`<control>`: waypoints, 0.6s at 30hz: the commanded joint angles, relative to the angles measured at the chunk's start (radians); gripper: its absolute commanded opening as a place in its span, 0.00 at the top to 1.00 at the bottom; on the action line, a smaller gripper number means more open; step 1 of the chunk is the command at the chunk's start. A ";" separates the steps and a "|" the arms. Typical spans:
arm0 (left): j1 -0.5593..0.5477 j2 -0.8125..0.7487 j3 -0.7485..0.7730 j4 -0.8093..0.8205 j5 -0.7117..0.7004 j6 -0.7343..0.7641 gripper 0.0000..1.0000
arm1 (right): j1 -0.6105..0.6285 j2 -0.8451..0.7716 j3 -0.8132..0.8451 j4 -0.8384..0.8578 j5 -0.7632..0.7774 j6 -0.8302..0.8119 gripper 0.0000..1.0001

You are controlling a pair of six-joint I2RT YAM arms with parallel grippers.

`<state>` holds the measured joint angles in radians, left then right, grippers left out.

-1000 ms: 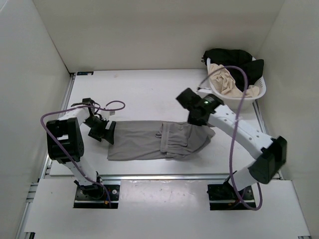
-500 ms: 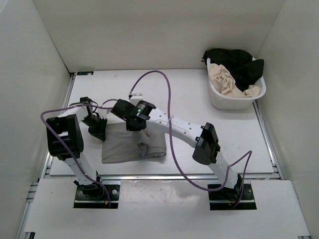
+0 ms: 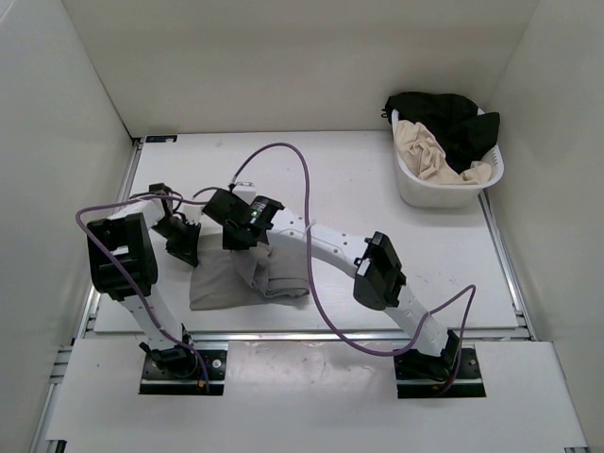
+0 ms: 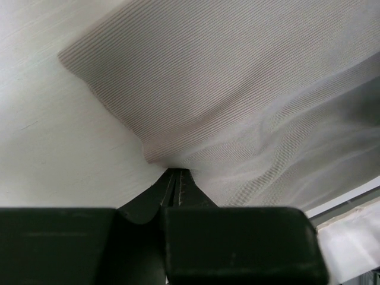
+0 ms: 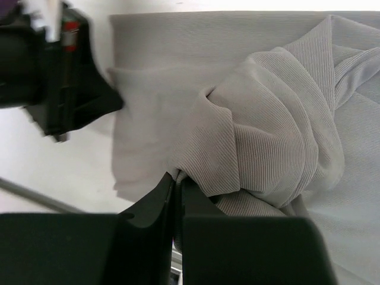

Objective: Fold and stack the trousers
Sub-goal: Fold the trousers

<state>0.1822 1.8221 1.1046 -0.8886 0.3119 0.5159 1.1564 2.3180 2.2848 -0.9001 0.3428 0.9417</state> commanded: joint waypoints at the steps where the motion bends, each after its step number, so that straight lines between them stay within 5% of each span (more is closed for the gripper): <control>1: 0.005 0.063 -0.002 0.085 -0.034 0.038 0.86 | 0.018 -0.005 0.022 0.141 -0.080 -0.020 1.00; 10: 0.042 0.106 0.093 0.074 -0.053 0.029 0.84 | 0.040 0.124 0.042 0.279 -0.145 0.002 0.98; 14: 0.077 0.115 0.175 0.028 -0.024 0.019 0.65 | 0.040 0.158 0.090 0.306 -0.136 -0.089 0.51; 18: 0.100 0.082 0.270 -0.010 -0.045 0.019 0.43 | 0.040 0.136 0.088 0.329 -0.189 -0.194 0.26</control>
<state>0.2661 1.9324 1.3060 -0.9329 0.2947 0.5209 1.1934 2.4813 2.3287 -0.6262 0.2031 0.8558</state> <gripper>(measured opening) 0.551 0.708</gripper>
